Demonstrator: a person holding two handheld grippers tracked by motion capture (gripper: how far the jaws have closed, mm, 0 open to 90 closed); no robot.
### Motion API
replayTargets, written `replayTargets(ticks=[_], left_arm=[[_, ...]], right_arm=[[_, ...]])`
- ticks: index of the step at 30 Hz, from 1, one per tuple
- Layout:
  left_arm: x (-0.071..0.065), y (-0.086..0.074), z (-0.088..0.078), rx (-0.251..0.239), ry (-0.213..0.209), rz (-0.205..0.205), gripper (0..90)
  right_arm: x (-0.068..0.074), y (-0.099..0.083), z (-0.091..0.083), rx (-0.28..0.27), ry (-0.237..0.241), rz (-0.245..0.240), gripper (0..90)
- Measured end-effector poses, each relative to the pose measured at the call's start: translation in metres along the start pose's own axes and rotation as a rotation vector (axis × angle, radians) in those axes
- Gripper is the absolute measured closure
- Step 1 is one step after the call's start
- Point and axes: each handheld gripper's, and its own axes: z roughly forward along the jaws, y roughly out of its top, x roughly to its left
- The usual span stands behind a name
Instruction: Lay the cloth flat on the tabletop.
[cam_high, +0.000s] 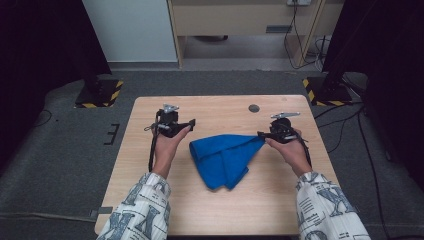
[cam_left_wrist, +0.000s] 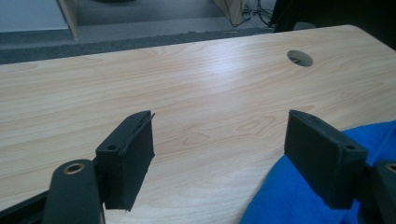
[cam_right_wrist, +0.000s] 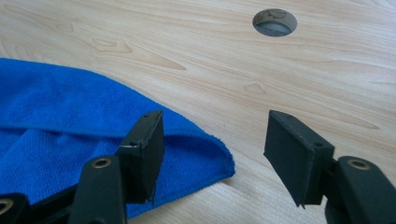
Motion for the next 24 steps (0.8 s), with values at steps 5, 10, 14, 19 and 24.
replayTargets(ticks=[5,10,14,19,24], left_arm=[[-0.001,-0.005,-0.010,-0.016,-0.001,0.021,26.1],[-0.007,-0.020,-0.025,-0.022,-0.011,0.027,28.7],[-0.017,-0.039,-0.040,-0.025,-0.019,0.049,31.1],[-0.029,-0.065,-0.054,-0.025,-0.030,0.051,33.2],[-0.042,-0.084,-0.061,-0.007,-0.057,0.089,34.7]], right_arm=[[0.002,-0.008,-0.008,-0.007,0.020,-0.009,40.3],[0.009,-0.018,-0.019,-0.019,0.045,-0.029,50.3],[0.023,-0.029,-0.030,-0.028,0.061,-0.053,61.3],[0.045,-0.044,-0.040,-0.037,0.084,-0.092,70.3],[0.066,-0.056,-0.044,-0.041,0.129,-0.112,74.2]])
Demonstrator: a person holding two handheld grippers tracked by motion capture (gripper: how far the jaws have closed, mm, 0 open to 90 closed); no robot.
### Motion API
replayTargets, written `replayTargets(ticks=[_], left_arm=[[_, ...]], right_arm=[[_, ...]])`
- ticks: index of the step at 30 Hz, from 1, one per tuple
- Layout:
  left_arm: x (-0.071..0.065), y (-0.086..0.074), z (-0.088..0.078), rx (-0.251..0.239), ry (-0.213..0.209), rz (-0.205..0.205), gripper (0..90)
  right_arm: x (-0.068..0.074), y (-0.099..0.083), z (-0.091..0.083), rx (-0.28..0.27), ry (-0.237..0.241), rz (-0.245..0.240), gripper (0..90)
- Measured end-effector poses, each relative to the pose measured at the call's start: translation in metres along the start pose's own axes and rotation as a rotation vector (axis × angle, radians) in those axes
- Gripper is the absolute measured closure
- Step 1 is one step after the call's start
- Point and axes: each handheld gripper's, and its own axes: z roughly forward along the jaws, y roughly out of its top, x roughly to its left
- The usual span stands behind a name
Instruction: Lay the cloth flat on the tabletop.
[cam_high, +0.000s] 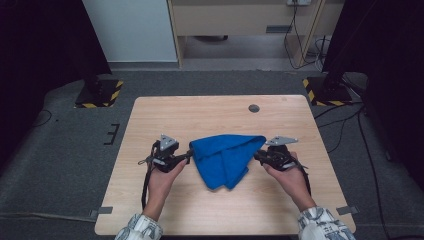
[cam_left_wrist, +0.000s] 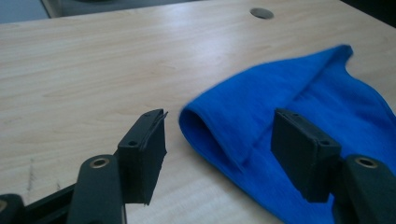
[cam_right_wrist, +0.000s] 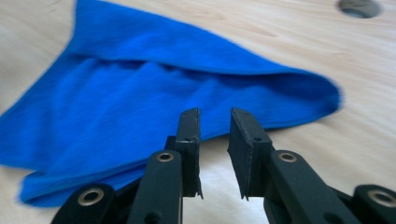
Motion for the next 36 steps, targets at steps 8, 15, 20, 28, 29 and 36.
replayTargets(ticks=[8,15,20,28,29,36], left_arm=[[-0.019,-0.022,-0.002,0.007,-0.048,0.016,35.2],[-0.034,-0.040,-0.006,0.006,-0.097,0.020,34.8],[-0.044,-0.048,-0.007,-0.005,-0.130,-0.029,32.7],[-0.062,-0.056,0.004,0.034,-0.147,0.049,28.2],[-0.064,-0.056,0.005,0.039,-0.152,0.056,28.2],[-0.067,-0.055,0.004,0.041,-0.154,0.072,27.5]], right_arm=[[0.027,-0.009,-0.001,0.000,0.064,-0.014,78.0],[0.048,-0.015,-0.003,-0.012,0.104,-0.039,78.1],[0.062,-0.020,0.002,-0.023,0.137,-0.055,71.1],[0.079,-0.032,0.014,-0.038,0.189,-0.080,55.1],[0.081,-0.035,0.016,-0.037,0.192,-0.088,53.3],[0.088,-0.043,0.020,-0.014,0.172,-0.116,46.1]])
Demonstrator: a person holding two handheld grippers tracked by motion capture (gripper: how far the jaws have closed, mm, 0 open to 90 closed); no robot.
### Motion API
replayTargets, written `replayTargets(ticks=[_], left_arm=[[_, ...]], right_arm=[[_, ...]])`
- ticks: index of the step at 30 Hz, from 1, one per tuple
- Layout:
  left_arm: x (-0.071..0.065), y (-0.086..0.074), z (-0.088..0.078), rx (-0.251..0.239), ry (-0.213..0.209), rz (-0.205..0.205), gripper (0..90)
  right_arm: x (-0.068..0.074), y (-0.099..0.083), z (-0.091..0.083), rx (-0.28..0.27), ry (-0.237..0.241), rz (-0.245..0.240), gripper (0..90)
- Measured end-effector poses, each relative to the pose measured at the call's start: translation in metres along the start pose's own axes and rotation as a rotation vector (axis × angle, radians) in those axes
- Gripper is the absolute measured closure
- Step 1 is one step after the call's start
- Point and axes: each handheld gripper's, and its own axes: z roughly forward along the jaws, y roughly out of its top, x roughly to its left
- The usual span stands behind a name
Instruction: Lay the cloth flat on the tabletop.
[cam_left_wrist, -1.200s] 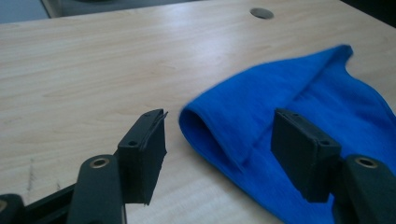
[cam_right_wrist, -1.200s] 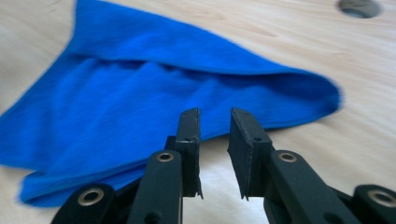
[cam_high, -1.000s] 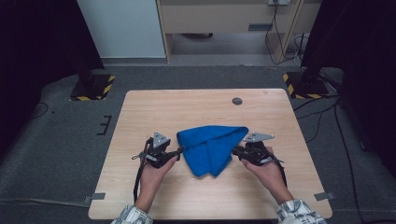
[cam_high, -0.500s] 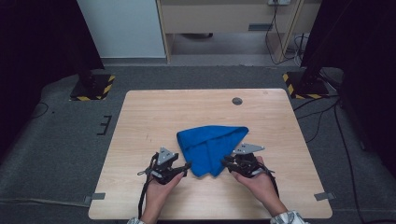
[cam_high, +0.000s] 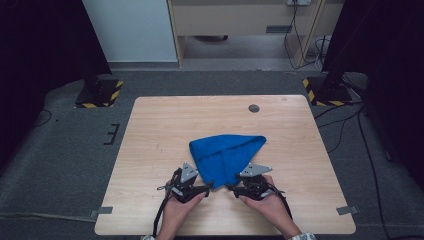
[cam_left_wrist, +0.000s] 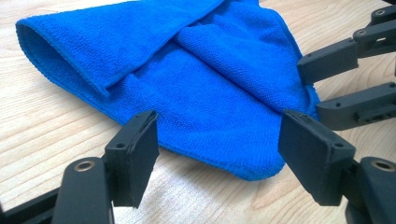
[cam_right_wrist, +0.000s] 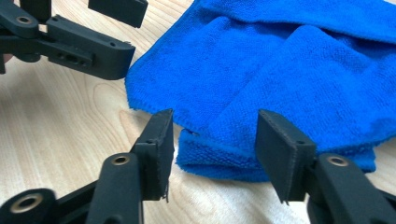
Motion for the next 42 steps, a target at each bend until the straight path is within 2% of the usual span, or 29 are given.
replayTargets(ticks=[1,4,8,11,12,13,16,20,23,26,31,34,38,40,42], left_arm=[[0.000,0.000,0.002,0.015,-0.016,-0.004,26.8],[-0.002,-0.001,0.005,0.041,-0.027,0.016,24.6],[-0.004,-0.001,0.009,0.073,-0.065,0.033,21.9],[-0.006,-0.001,0.009,0.069,-0.044,0.058,21.5],[-0.006,-0.001,0.009,0.069,-0.044,0.058,22.0],[-0.007,-0.002,0.010,0.068,-0.038,0.064,22.9],[-0.009,-0.002,0.009,0.054,-0.024,0.075,26.8],[-0.008,-0.003,0.009,0.069,-0.026,0.080,31.9],[-0.007,-0.004,0.010,0.073,-0.029,0.080,36.5],[-0.007,-0.005,0.011,0.095,-0.048,0.101,42.2],[-0.009,-0.005,0.014,0.100,-0.060,0.117,47.6],[-0.010,-0.006,0.017,0.127,-0.056,0.139,53.5],[-0.010,-0.007,0.019,0.151,-0.047,0.140,60.1],[-0.010,-0.008,0.019,0.151,-0.039,0.151,62.8],[-0.009,-0.008,0.019,0.153,-0.037,0.143,66.6]], right_arm=[[0.002,-0.001,-0.001,0.003,-0.005,-0.017,44.0],[0.004,-0.004,0.000,0.017,-0.006,-0.025,41.4],[0.004,-0.006,0.002,0.032,-0.008,-0.036,43.0],[0.003,-0.007,0.002,0.037,-0.021,-0.052,52.0],[0.003,-0.007,0.002,0.037,-0.021,-0.052,52.0],[0.002,-0.007,0.001,0.033,-0.017,-0.054,61.8],[0.001,-0.007,-0.001,0.029,-0.017,-0.057,74.2],[-0.003,-0.007,-0.005,0.020,-0.009,-0.038,83.4],[-0.004,-0.006,-0.007,0.005,-0.005,-0.030,85.0],[-0.005,-0.004,-0.009,-0.010,0.004,-0.032,85.6],[-0.006,-0.003,-0.012,-0.026,0.000,-0.020,85.8],[-0.006,-0.003,-0.012,-0.033,-0.002,-0.020,85.8],[-0.007,-0.002,-0.015,-0.032,-0.008,-0.023,85.8],[-0.010,-0.002,-0.019,-0.037,-0.012,-0.017,85.7],[-0.015,-0.002,-0.024,-0.045,-0.023,-0.006,85.7]])
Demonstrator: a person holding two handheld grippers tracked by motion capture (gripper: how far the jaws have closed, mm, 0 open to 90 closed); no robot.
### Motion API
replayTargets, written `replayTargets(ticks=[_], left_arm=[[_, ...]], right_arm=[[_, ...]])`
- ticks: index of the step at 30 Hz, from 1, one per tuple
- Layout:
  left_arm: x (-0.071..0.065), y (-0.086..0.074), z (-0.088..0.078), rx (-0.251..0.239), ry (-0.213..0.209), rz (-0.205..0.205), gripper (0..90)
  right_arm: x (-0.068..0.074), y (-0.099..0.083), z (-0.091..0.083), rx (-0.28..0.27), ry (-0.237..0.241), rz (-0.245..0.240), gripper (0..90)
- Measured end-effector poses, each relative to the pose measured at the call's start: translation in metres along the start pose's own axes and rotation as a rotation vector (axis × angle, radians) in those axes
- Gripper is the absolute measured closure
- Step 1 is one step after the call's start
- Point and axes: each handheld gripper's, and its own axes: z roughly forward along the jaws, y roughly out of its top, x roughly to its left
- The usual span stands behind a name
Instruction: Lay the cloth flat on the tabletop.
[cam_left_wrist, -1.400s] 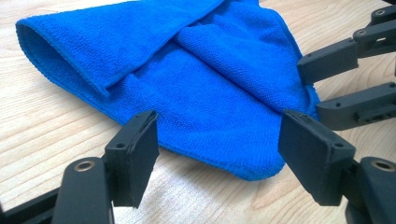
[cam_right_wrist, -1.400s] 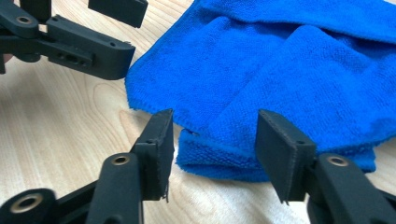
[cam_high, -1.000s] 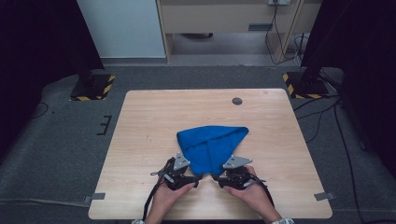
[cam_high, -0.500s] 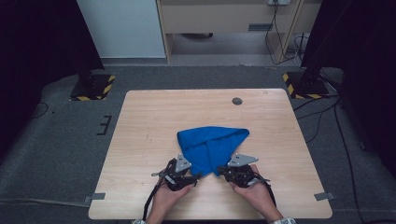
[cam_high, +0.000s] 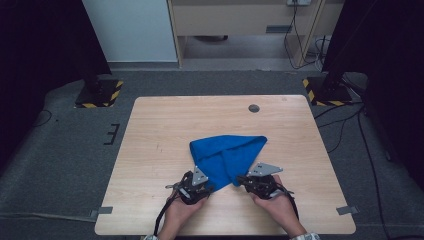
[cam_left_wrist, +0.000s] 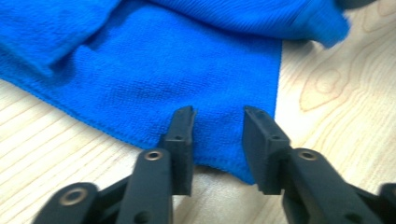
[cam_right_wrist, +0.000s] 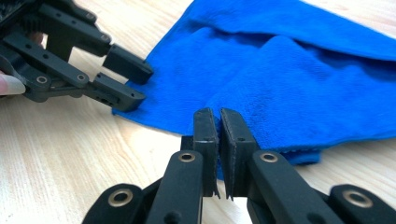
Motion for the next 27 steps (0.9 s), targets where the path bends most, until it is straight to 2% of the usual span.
replayTargets(ticks=[1,9,16,20,22,27], left_arm=[[0.001,0.000,0.000,0.000,0.013,0.007,69.7],[0.006,-0.001,0.000,-0.005,0.032,0.016,88.8],[0.009,0.001,-0.001,0.008,0.033,0.017,89.9],[0.015,0.001,-0.003,0.014,0.040,0.006,89.9],[0.023,0.002,-0.008,0.002,0.048,-0.013,89.9],[0.031,0.002,-0.011,0.005,0.061,-0.023,89.9]], right_arm=[[-0.003,0.000,-0.003,-0.005,-0.005,0.005,85.7],[-0.027,-0.007,-0.023,-0.015,-0.045,0.064,85.2],[-0.040,-0.015,-0.034,-0.005,-0.074,0.092,85.2],[-0.045,-0.019,-0.040,0.005,-0.079,0.102,84.5],[-0.046,-0.022,-0.043,0.012,-0.083,0.104,84.1],[-0.047,-0.027,-0.047,0.051,-0.093,0.098,81.8]])
